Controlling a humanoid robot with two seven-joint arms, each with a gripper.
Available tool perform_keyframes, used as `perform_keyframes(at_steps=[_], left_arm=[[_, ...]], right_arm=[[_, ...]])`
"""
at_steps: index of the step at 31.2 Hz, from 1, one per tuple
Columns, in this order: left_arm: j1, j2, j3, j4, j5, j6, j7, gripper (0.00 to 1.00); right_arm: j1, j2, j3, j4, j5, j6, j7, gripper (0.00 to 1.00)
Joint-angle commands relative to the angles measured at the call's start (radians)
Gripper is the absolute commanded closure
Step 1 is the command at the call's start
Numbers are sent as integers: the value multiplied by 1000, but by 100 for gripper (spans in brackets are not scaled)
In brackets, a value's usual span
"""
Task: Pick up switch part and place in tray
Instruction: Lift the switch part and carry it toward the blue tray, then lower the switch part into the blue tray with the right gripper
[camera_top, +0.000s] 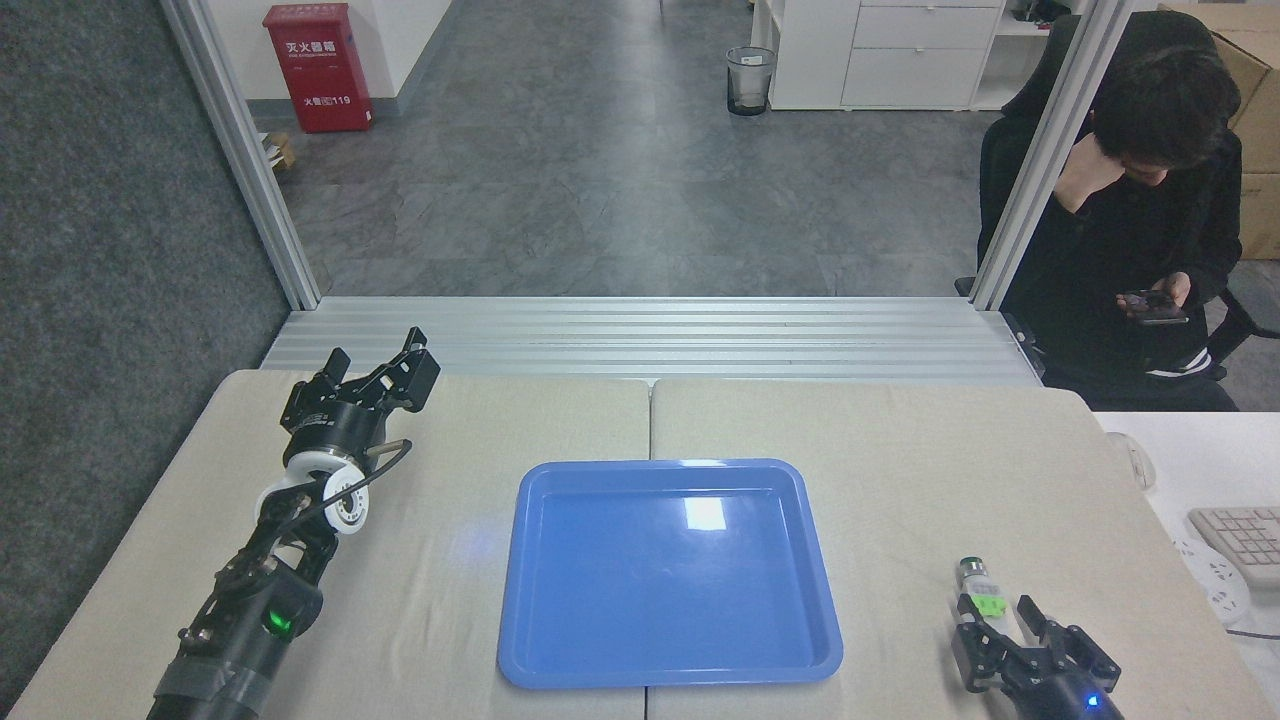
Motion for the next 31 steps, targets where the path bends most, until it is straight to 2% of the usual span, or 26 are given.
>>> perform_keyframes(at_steps=[1, 7, 13, 18, 23, 28, 31], left_arm=[[0, 0, 0, 1, 0, 1, 1, 0], [0, 0, 0, 0, 0, 0, 1, 0], [0, -1, 0, 1, 0, 0, 1, 0], [0, 0, 0, 1, 0, 0, 1, 0], [0, 0, 0, 0, 0, 1, 1, 0], [0, 0, 0, 1, 0, 0, 1, 0], [0, -1, 0, 1, 0, 1, 1, 0]], right_arm=[[63, 12, -62, -16, -31, -57, 0, 100], [21, 18, -105, -71, -120, -70, 4, 100], [-158, 40, -85, -154, -128, -84, 18, 100], [-241, 126, 80, -191, -120, -176, 73, 100], [-215, 212, 242, -214, -83, -108, 102, 100], [-146, 222, 338, -217, -73, -62, 107, 100], [-146, 221, 397, -217, -63, -10, 144, 100]])
